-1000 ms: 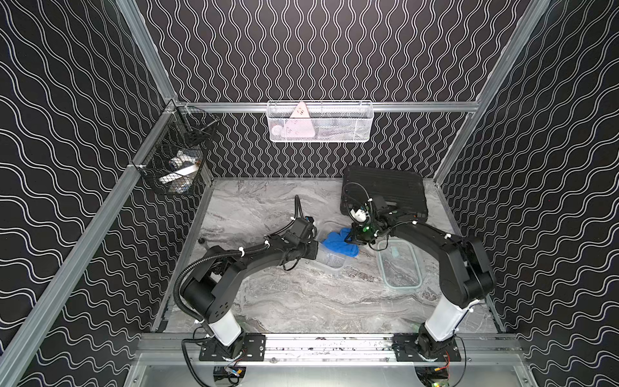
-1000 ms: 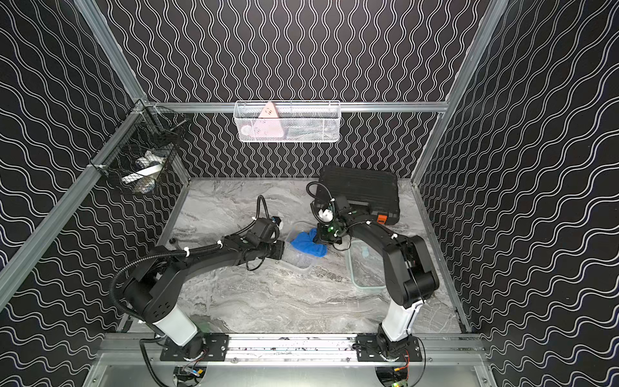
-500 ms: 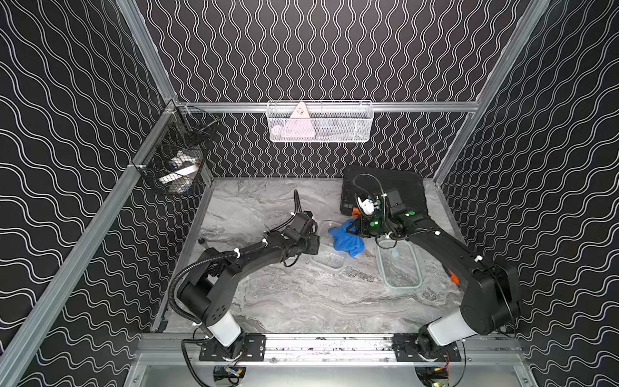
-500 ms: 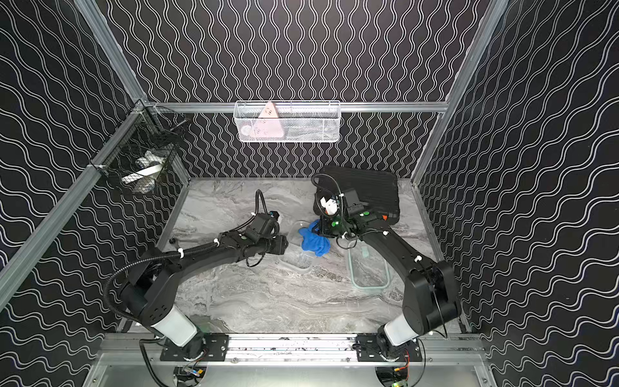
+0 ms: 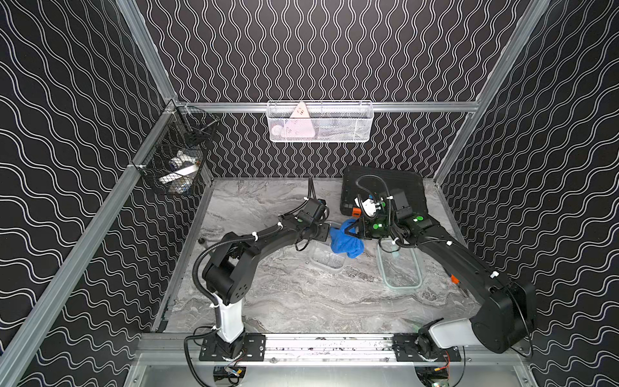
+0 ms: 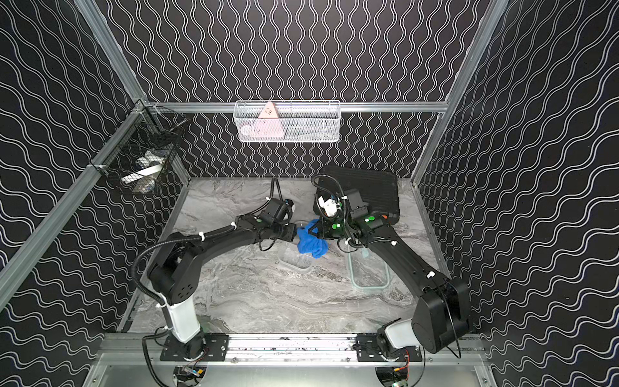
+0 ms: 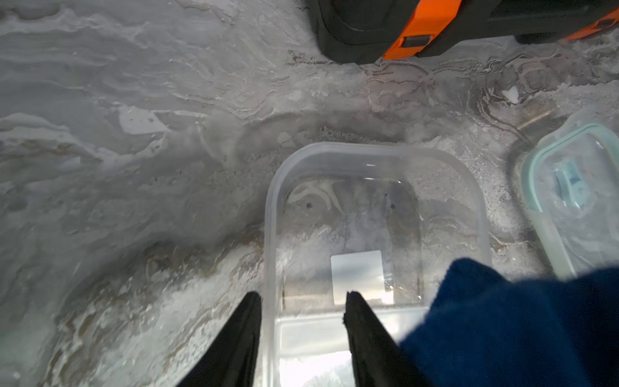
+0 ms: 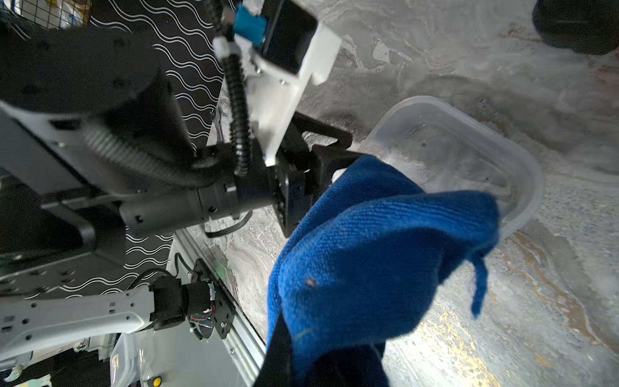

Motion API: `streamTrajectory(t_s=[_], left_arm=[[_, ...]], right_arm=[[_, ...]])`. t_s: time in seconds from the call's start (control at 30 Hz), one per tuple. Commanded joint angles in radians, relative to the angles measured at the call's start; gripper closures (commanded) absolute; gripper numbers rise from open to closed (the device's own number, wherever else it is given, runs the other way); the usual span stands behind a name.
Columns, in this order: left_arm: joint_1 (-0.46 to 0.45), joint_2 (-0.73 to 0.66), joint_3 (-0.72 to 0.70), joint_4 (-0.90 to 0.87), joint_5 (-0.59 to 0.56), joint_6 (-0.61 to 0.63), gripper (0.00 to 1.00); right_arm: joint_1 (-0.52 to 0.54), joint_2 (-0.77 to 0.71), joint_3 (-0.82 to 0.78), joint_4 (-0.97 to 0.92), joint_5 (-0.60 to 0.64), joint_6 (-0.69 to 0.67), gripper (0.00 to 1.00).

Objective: Wipe the insides of the lunch boxes
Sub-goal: Wipe the dirt inside the lunch box.

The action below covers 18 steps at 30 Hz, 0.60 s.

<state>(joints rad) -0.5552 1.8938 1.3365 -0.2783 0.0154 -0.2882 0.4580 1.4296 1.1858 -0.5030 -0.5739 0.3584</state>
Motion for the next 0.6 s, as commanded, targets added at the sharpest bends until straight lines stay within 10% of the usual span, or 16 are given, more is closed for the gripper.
streamTrajectory(t_s=[0.0, 0.33, 0.57], left_arm=[[0.009, 0.039, 0.045, -0.05, 0.009, 0.052, 0.55], [0.024, 0.124, 0.073, -0.052, 0.035, 0.058, 0.59], [0.024, 0.132, 0.07, -0.051, 0.058, 0.041, 0.82]], right_arm=[[0.033, 0.013, -0.008, -0.024, -0.049, -0.022, 1.0], [0.075, 0.111, 0.002, -0.054, -0.056, -0.029, 1.0], [0.103, 0.265, 0.026, -0.088, 0.047, -0.016, 1.0]])
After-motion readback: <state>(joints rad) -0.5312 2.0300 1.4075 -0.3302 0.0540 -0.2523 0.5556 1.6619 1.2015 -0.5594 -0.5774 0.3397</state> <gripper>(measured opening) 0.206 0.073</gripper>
